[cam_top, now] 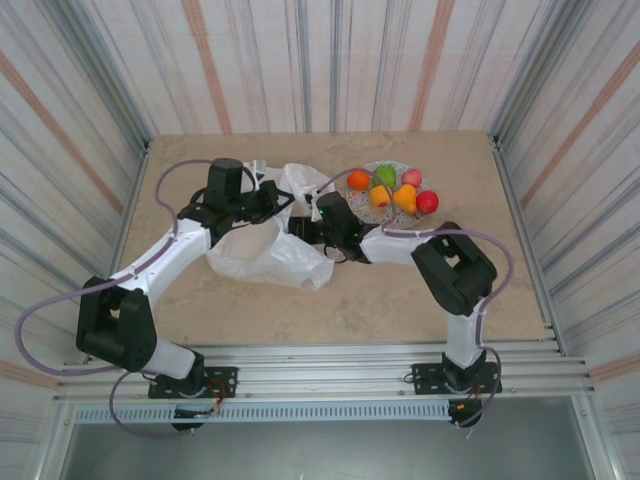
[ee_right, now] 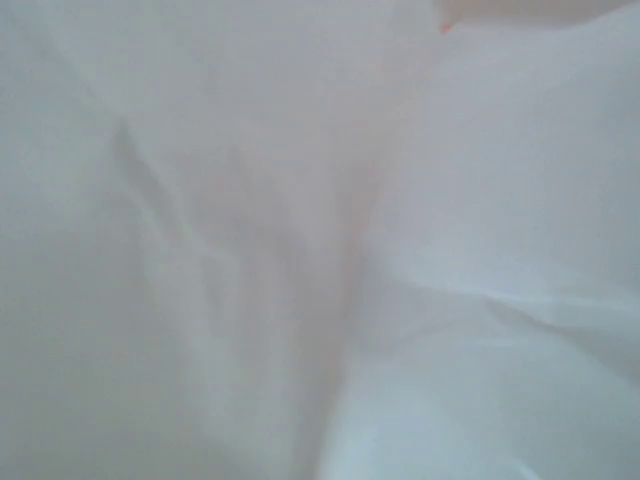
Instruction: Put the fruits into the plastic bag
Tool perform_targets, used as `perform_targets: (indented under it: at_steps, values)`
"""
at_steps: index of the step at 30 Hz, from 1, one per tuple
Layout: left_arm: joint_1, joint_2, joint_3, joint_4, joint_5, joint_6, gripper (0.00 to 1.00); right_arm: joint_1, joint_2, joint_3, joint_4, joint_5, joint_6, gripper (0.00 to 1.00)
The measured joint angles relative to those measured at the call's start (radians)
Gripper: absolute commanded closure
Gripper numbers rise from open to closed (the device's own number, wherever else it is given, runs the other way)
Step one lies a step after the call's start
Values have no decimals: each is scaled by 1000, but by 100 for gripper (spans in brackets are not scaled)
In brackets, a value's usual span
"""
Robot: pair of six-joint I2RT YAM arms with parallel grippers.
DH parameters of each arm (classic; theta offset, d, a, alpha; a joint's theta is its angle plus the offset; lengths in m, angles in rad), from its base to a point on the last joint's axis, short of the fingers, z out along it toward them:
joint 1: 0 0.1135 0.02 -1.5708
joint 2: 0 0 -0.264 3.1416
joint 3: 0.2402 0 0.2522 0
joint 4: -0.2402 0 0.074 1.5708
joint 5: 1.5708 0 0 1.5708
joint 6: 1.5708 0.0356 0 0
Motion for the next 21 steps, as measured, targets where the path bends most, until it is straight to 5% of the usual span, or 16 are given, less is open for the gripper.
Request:
perform_targets:
  at_steps: [9,21]
  values:
    - [25,0,-1,0,6,0,99,-17,-319,-151,-108,76,-103,3]
    - [26,0,-9,-1,6,10,100,-184,-602,-232,-278,164,-173,2]
